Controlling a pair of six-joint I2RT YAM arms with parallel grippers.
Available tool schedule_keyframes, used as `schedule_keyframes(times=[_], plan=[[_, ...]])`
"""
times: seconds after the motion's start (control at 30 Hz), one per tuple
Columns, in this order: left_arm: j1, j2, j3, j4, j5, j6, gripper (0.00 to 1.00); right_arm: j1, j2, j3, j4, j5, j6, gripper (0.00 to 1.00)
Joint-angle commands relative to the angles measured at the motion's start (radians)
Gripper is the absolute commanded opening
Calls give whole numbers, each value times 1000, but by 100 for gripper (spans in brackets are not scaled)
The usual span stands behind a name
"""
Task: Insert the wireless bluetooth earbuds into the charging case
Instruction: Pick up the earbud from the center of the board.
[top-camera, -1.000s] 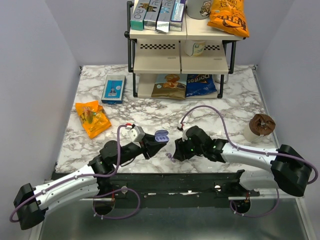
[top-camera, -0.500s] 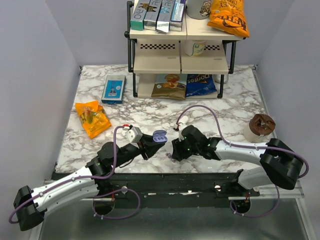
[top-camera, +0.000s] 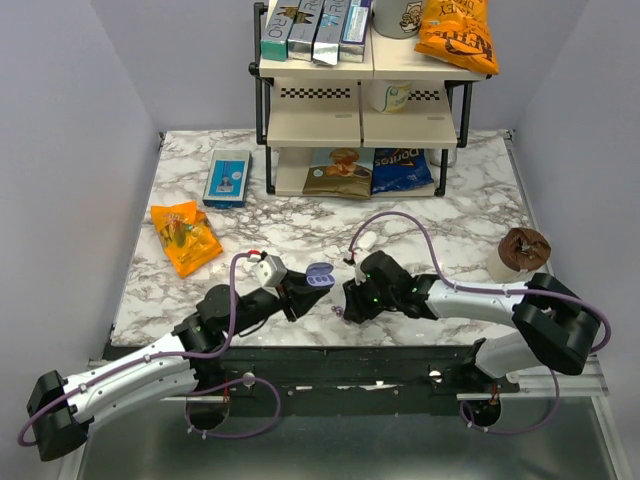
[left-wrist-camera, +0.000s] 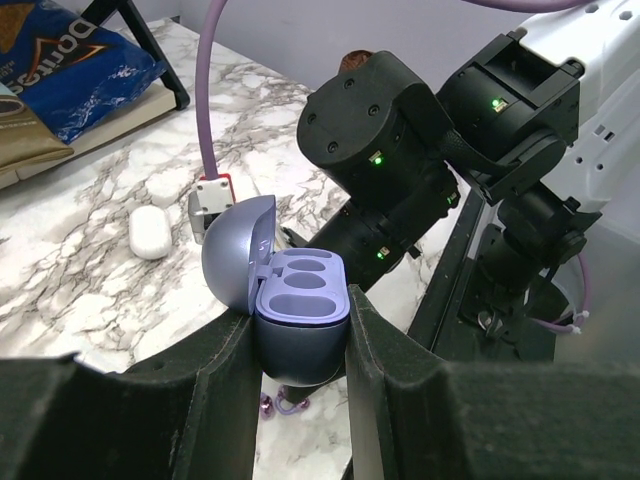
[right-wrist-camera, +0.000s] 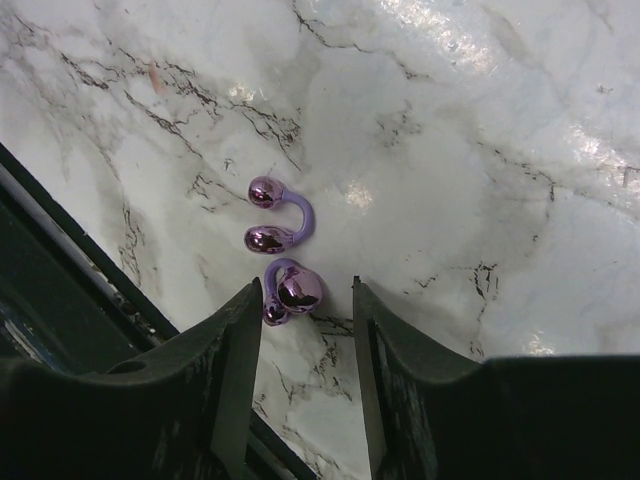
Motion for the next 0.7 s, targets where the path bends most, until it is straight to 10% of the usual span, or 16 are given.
schedule_keyframes(times=[0.0,0.67], plan=[[-8,-11,-20,29,-22,-11,0,0,25,25,24,-29,-20,48],[-18,-17,-24,26,-25,-16,0,-1,19,23,7,11,-1,24]])
